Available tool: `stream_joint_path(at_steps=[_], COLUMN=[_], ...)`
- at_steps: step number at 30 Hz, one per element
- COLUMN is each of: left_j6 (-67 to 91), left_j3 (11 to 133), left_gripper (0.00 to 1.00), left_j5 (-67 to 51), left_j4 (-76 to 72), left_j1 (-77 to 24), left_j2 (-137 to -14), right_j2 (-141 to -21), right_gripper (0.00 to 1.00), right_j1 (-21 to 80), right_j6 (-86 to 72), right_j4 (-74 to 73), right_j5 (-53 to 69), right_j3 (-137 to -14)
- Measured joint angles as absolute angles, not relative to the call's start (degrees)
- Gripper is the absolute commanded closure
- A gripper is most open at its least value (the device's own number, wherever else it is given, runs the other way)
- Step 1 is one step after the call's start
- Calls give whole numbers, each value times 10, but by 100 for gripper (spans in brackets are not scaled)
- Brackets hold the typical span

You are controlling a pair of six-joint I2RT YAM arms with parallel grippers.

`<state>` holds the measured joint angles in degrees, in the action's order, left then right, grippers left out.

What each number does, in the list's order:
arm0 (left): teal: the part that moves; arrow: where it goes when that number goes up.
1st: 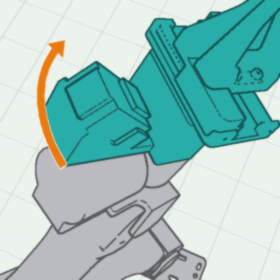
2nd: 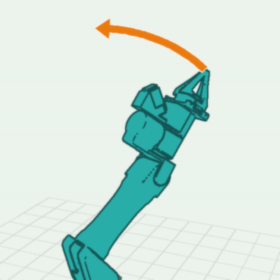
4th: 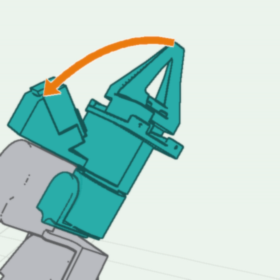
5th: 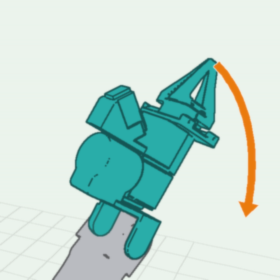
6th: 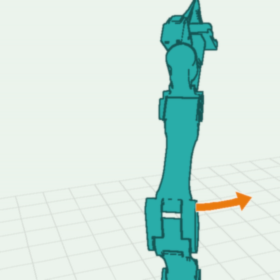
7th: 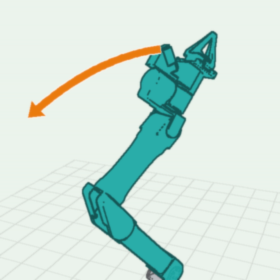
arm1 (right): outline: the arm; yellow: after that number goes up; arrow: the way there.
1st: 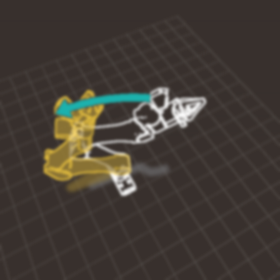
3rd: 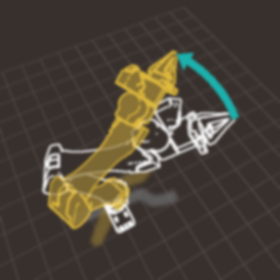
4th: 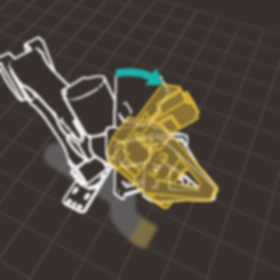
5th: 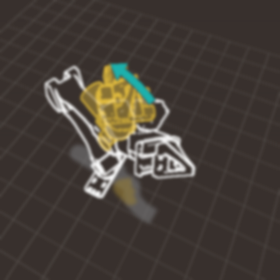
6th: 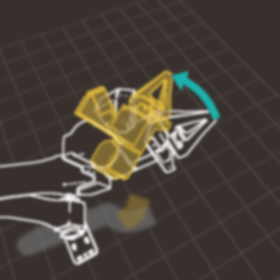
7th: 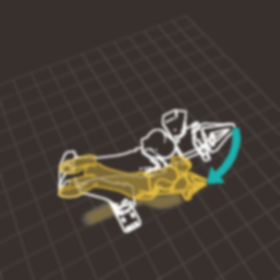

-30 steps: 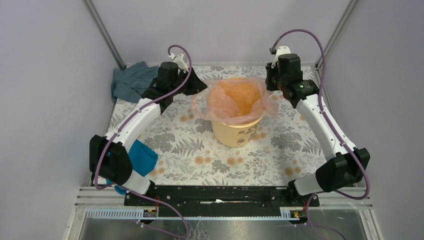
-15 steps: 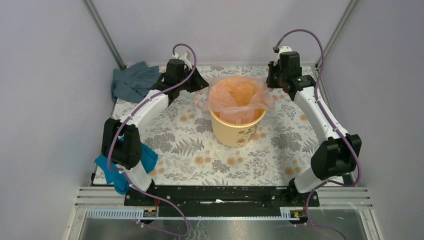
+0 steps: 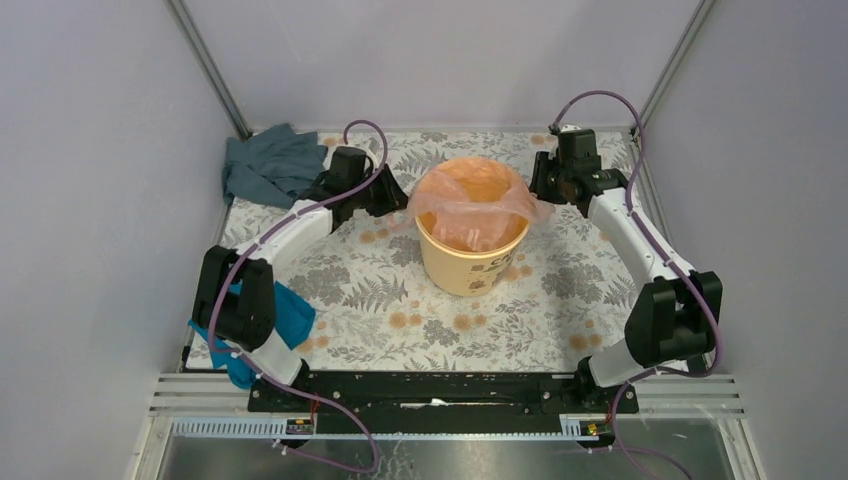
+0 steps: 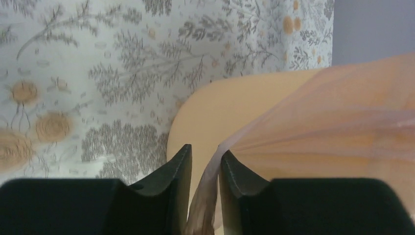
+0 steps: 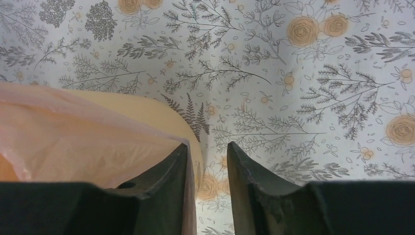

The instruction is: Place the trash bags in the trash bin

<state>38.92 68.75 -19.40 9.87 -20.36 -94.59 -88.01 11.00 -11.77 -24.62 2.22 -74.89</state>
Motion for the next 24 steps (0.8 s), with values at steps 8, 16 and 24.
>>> stream_joint_path(at_steps=[8,16,24], left_j6=[345,302,342], left_j3=[684,695,650], left_gripper=[11,1,1], left_j5=[-156,-74,-121], left_j4=[176,246,227], left_j1=[-202,-199,-186], left_j2=[-855,-735,-672], right_j2=[-805,-688,-596], right_gripper=[14,0,0], right_j1=[108,108,108], right_j6=[-148,-168,-209], right_j4=[-304,-354,-384], right_j5=[-23,-64,33], right_j3=[-753,-770,-746])
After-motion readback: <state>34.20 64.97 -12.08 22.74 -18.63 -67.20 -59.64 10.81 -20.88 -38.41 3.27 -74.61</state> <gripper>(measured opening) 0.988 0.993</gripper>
